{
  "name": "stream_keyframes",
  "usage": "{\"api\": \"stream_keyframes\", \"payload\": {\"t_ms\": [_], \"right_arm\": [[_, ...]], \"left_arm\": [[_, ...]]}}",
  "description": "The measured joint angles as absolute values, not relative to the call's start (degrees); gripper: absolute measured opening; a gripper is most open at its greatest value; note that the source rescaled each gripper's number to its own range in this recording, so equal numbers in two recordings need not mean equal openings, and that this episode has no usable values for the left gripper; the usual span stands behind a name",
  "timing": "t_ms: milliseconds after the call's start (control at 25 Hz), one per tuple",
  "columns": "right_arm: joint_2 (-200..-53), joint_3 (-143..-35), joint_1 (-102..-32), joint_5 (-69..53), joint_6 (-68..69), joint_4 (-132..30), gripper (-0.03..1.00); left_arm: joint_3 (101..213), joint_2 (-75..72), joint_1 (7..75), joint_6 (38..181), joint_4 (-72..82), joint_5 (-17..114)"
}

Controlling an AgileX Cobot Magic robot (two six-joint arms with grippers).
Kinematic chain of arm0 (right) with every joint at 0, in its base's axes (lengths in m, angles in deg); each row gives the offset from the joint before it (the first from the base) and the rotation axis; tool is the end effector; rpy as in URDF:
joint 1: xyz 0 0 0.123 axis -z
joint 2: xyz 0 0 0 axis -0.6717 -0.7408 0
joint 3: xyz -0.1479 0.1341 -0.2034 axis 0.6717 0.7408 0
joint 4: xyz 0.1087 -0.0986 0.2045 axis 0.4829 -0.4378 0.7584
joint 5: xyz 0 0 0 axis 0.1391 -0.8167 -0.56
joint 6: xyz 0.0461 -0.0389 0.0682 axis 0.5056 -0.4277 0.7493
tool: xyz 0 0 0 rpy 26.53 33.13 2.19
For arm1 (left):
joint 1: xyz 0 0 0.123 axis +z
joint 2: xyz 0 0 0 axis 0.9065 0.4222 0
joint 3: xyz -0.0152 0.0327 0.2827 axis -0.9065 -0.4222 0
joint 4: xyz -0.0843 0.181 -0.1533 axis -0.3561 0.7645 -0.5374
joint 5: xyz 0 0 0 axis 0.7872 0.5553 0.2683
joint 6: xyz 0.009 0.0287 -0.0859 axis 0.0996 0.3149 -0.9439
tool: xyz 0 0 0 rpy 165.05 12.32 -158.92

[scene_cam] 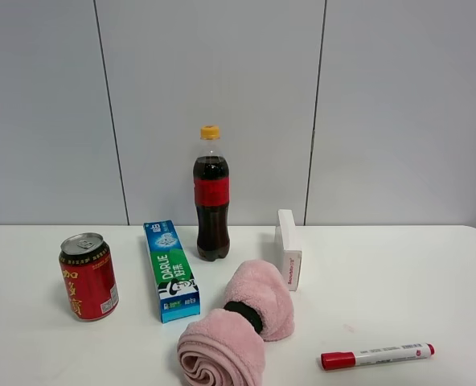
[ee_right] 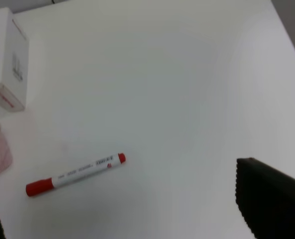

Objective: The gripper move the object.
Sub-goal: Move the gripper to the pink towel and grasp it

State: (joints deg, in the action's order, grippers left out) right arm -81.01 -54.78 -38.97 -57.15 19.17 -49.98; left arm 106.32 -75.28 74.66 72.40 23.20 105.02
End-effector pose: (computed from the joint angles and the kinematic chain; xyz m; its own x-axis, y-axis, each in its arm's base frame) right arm 0.0641 0.0089 0.3549 -0.5768 0.0439 -0.8157 -0.0496 0.9948 0.0886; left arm -0.0069 0.0053 0.2785 -0.4314 -0.0948 -0.8972 -0.2385 0.9711 0.0120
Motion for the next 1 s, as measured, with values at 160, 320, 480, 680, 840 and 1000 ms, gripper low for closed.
{"api": "stream_keyframes", "payload": {"t_ms": [160, 320, 480, 680, 840, 1000], "right_arm": [[-87.7, -60.3, -39.0, -57.1, 16.1, -50.1, 0.86], [-95.0, -63.7, -39.6, -57.1, 13.3, -49.4, 0.86], [-101.9, -64.8, -44.8, -55.5, 13.3, -48.9, 0.86], [-110.5, -64.8, -53.1, -46.3, 16.5, -49.2, 0.86], [-118.3, -64.8, -57.6, -40.1, 24.2, -52.3, 0.86], [-125.1, -64.8, -61.2, -37.0, 31.6, -54.6, 0.86]], "left_arm": [[106.3, -75.3, 74.7, 72.4, 23.2, 105.0], [106.3, -75.3, 74.7, 72.4, 23.2, 105.0], [106.3, -75.3, 74.7, 72.4, 23.2, 105.0], [106.3, -75.3, 74.7, 72.4, 23.2, 105.0], [106.3, -75.3, 74.7, 72.4, 23.2, 105.0], [106.3, -75.3, 74.7, 72.4, 23.2, 105.0]]}}
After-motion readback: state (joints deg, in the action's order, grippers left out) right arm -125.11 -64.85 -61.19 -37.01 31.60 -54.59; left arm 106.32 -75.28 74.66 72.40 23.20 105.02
